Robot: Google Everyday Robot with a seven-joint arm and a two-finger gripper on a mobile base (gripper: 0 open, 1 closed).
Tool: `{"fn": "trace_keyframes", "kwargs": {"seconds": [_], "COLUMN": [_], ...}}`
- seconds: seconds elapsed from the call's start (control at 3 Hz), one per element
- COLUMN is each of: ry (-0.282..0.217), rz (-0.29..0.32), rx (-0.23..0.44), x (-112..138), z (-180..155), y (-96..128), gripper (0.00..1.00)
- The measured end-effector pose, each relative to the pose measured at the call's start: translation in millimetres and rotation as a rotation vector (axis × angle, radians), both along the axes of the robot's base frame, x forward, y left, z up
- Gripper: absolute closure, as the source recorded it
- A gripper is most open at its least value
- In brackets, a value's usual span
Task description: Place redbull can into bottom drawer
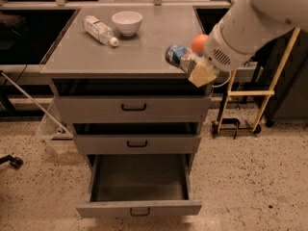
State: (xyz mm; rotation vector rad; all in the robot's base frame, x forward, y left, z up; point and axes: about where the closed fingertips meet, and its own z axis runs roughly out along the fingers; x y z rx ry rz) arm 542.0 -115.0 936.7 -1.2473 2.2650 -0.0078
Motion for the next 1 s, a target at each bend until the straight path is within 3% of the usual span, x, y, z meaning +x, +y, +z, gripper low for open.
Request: {"fn": "trace_keyframes", "kwargs": {"seconds": [0.33, 0.67, 1.0], "ry": [0.040, 0.080, 0.184], "rz": [-0.048, -0.029, 0.018], "rx": [-0.088, -0.091, -0.133], "x": [-6.3, 1.0, 13.1], "z": [-35.3, -52.4, -125.0], "y": [-20.4, -12.2, -4.8], "gripper": [1.00, 1.00, 1.00]}}
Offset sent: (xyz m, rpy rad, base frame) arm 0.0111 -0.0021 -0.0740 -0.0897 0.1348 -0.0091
